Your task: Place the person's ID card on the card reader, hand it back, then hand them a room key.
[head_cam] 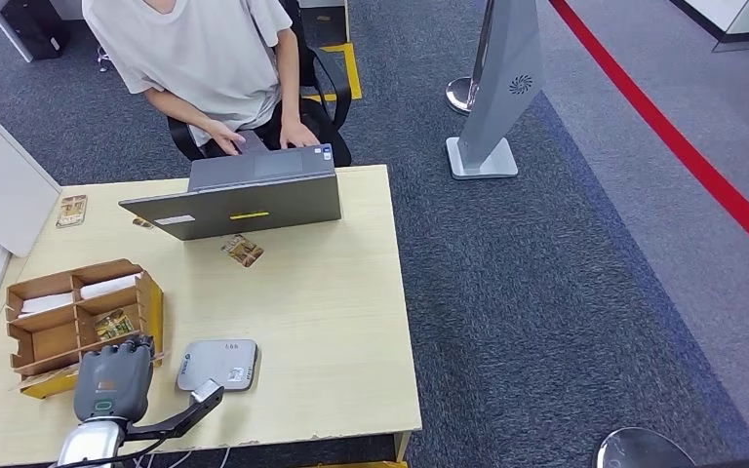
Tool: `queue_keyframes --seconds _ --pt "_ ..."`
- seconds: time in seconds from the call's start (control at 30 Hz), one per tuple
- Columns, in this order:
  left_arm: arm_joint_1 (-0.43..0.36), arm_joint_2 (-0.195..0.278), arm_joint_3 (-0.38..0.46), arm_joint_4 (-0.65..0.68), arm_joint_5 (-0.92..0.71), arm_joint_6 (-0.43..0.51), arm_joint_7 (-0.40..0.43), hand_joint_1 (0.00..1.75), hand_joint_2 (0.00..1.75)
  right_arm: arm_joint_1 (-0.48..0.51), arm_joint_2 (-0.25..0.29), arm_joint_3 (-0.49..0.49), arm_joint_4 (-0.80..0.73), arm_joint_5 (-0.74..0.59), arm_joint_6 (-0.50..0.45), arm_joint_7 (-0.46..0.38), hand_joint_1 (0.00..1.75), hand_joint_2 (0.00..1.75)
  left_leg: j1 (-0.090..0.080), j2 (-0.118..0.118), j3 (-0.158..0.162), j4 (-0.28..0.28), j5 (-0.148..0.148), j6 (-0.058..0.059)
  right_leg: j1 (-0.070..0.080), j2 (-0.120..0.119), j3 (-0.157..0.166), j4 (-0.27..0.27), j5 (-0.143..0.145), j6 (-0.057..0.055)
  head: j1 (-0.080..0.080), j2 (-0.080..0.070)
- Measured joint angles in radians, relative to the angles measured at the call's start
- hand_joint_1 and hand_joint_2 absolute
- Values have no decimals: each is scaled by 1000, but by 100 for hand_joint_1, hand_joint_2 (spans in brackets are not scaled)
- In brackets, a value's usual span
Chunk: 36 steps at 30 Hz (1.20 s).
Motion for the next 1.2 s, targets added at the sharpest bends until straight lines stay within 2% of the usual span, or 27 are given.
queue_keyframes --seconds 0.9,1.03,1.2 --pt "-26 -12 -16 0 0 -16 -14 175 175 0 3 4 0 -1 1 -1 0 175 0 0 0 0 0 0 0 0 0 0 0 0 0 0" --pt "-47 -20 -46 0 0 -36 -20 175 175 -1 6 8 0 -2 0 -2 0 175 0 0 0 0 0 0 0 0 0 0 0 0 0 0" --pt "-79 -27 -139 2 0 -73 18 175 175 -4 11 13 -2 -5 0 -3 0 175 0 0 0 0 0 0 0 0 0 0 0 0 0 0"
